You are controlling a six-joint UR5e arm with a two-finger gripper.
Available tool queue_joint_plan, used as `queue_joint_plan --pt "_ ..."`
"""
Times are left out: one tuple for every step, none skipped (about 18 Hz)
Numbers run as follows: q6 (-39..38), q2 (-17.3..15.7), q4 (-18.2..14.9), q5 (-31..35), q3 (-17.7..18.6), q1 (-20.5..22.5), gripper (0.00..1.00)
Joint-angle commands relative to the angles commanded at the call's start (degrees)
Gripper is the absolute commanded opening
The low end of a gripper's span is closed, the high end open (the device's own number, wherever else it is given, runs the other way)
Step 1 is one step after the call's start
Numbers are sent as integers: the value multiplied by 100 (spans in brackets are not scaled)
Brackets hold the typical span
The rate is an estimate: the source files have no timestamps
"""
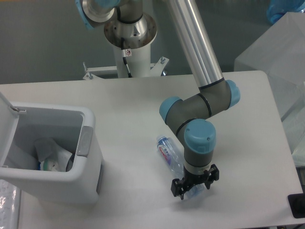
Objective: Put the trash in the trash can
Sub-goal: 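Lower the gripper around the bottle's end and close on it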
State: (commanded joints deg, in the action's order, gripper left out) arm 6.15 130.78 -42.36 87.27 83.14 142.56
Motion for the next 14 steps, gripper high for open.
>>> queue_joint_plan --pt "0 -9 0 52 0 0 99" --pt "-9 -9 0 79 0 0 99" --pt "-9 -9 0 88 -9 0 99" --pt "-9 -9 0 123 0 0 99" --pt "-9 0 0 167 0 0 99" --pt "-9 0 0 193 0 -9 99" --pt "-9 9 0 194 -9 -9 99" --pt "-18 17 0 202 -9 -9 99" --pt "-44 26 0 202 -9 -9 99" --pt "-122 70 0 220 -44 -9 99" --pt "-132 105 0 220 -79 -9 99" --pt "-132 105 -9 220 -70 -35 99" --pt "-132 105 -9 220 -62 -44 99" --pt "-132 114 -9 229 -61 -44 99"
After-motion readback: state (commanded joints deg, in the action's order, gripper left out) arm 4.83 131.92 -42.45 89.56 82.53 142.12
